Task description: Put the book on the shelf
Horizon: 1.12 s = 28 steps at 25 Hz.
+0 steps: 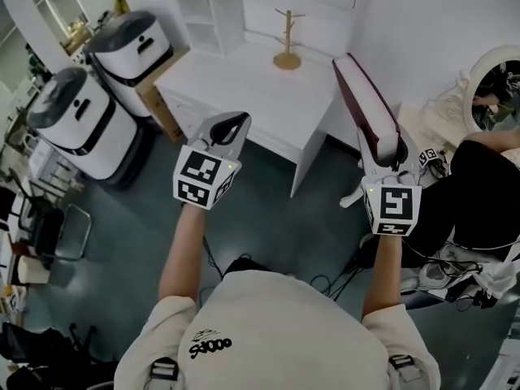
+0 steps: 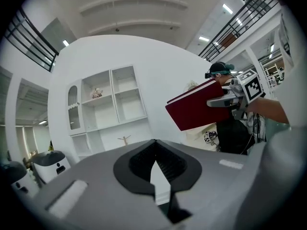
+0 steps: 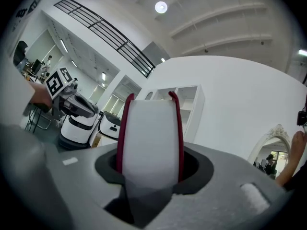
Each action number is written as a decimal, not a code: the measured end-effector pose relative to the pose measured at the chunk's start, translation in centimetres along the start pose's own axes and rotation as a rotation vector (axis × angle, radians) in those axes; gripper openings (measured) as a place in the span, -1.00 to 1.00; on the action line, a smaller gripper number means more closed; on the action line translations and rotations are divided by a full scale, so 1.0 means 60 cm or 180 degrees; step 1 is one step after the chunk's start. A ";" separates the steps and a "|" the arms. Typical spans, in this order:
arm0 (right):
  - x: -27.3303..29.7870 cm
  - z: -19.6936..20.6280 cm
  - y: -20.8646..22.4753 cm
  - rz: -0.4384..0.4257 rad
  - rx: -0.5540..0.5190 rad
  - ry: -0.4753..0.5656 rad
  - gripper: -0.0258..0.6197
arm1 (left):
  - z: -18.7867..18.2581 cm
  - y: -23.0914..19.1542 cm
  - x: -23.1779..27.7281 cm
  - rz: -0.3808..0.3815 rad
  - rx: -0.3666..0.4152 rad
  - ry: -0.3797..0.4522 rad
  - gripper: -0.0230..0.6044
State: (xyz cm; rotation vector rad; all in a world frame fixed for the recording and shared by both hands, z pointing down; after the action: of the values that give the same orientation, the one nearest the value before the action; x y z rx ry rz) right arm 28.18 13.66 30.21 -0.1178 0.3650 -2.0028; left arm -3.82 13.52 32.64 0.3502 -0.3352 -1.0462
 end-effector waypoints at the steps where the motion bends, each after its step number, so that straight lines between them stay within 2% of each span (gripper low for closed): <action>1: 0.002 0.006 0.005 -0.0033 0.0008 -0.0004 -0.27 | 0.000 0.003 0.002 -0.0026 -0.0004 -0.0021 -0.87; 7: 0.032 0.030 0.030 -0.0113 0.0107 0.0014 -0.27 | 0.006 0.007 0.032 -0.0033 0.0003 -0.0057 -0.87; 12: 0.094 0.042 0.036 -0.0073 0.0086 -0.0027 -0.27 | 0.028 -0.042 0.089 0.0005 -0.0003 0.0038 -0.87; 19: 0.241 0.050 0.037 0.0180 0.0099 -0.0131 -0.27 | 0.091 -0.180 0.215 0.0151 0.0034 0.0116 -0.87; 28: 0.445 0.001 0.043 0.0536 -0.0096 -0.0178 -0.27 | 0.120 -0.371 0.367 0.0459 0.0100 0.0274 -0.87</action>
State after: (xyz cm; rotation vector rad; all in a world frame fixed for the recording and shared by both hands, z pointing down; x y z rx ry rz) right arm 18.48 -11.18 27.39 -0.1568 0.3575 -1.8247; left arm -14.05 -16.93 31.68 0.3923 -0.2955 -0.8826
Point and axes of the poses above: the fingertips, and each gripper's own axes: x forward along the fingers, y to its right, z out of its underside, the point moved 10 cm from there along -x, backward along the fingers, and after that the axes turned 9 degrees about x, right-handed, at the moved point
